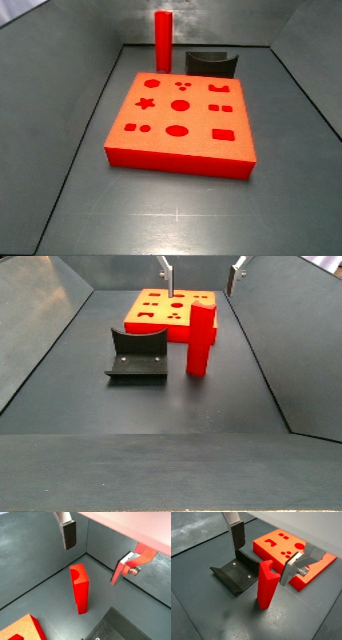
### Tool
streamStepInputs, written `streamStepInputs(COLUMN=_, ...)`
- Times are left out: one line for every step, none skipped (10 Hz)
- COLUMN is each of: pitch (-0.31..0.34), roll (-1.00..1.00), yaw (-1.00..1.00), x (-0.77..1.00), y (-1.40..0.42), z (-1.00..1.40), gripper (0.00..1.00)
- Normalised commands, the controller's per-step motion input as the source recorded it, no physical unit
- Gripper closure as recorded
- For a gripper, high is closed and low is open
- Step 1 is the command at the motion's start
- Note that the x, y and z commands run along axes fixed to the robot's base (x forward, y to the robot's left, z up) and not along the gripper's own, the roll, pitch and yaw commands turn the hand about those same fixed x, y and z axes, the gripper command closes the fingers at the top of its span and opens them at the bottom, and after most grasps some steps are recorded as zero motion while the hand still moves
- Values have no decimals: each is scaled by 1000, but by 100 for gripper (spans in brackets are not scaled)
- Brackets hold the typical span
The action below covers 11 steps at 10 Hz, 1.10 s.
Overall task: Pick up the arch object. Move up. Rotate the arch object. Move to above the board. Insert the arch object.
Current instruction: Pick up the arch object.
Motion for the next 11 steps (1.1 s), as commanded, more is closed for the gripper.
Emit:
streamStepInputs(pitch=0, roll=0, yaw=-43, x=149, y=0, z=0, gripper=0)
streamStepInputs(pitch=11, roll=0, yaw=-906, x=0, y=-146, z=-343, gripper=0)
streamStepInputs(pitch=0, roll=-7, yaw=-1000, x=0, y=0, z=-506, gripper=0)
streamStepInputs(pitch=0, roll=-14, yaw=-1000, x=0, y=0, z=-511, gripper=0)
streamStepInputs(pitch=-9, roll=-57, yaw=-1000, x=0, y=0, z=-574, gripper=0)
streamStepInputs(pitch=0, roll=-90, yaw=-866, x=-69, y=-86, z=-629, gripper=0)
streamStepInputs(pitch=-16, roll=-136, yaw=-449, x=-71, y=-154, z=-477, gripper=0)
streamStepInputs(pitch=0, roll=0, yaw=-46, x=0, y=-206, z=-200, gripper=0)
streamStepInputs(pitch=0, roll=23, yaw=0, x=0, y=-83, z=-43, gripper=0)
streamStepInputs(pitch=0, roll=0, yaw=-40, x=0, y=0, z=-3, gripper=0)
streamStepInputs(pitch=0, roll=13, yaw=-251, x=-74, y=0, z=0, gripper=0)
